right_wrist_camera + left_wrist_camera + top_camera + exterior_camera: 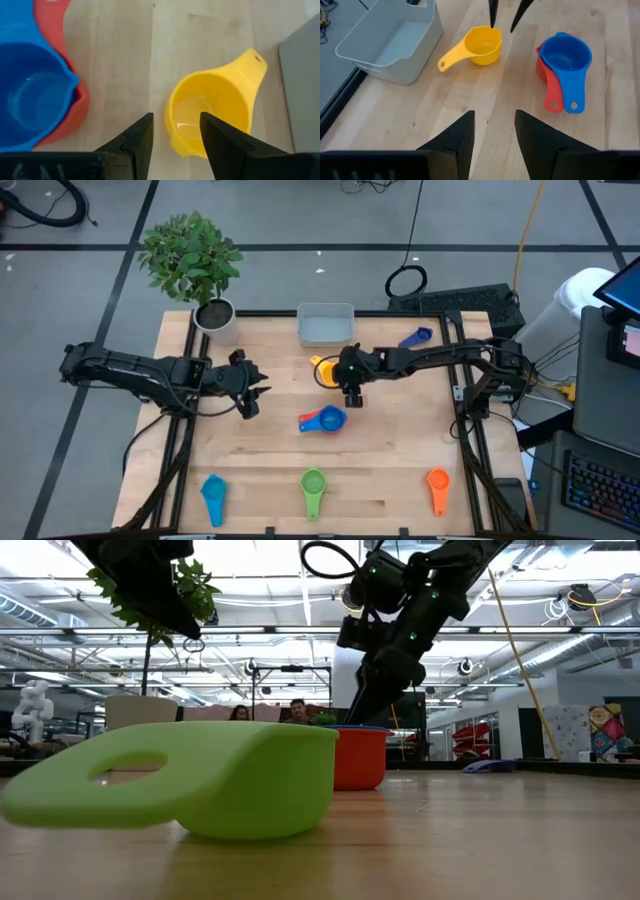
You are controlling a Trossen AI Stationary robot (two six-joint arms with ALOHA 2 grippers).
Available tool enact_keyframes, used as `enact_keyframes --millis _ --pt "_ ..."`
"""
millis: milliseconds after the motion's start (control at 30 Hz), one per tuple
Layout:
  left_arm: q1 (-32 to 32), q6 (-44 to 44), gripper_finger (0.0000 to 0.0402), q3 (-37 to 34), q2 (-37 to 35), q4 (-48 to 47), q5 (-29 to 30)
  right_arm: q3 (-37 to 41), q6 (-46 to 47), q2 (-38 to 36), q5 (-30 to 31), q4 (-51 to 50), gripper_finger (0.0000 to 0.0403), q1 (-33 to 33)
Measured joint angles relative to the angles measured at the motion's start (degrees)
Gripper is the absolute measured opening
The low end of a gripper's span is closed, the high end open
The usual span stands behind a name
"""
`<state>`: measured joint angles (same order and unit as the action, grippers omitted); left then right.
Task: Nest measuring cups in basket
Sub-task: Stack the yellow measuring cup on top of the blue measuring cup
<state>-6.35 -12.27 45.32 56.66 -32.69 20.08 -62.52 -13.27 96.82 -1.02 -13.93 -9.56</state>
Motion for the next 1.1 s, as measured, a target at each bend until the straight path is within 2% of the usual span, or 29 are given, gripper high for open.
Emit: enact_keyframes --millis 333,567,767,1100 --pt "0.0 -0.3 0.0145 0.0 -0.1 0.0 0.0 0.0 -1.1 4.1 -2.2 0.9 0.0155 -1.0" --pt "0.0 -0.3 0.0145 0.0 -0.1 0.0 0.0 0.0 -1.9 4.2 -2.2 2.1 0.0154 -1.2" --pt "0.0 -0.3 0.0145 0.0 -0.1 0.0 0.0 0.2 -2.8 4.2 -2.1 0.3 0.0112 -2.2" --pt "0.0 -0.3 0.0145 0.0 -0.1 0.0 0.0 5.2 -4.1 4.0 -2.0 2.8 0.0051 -2.8"
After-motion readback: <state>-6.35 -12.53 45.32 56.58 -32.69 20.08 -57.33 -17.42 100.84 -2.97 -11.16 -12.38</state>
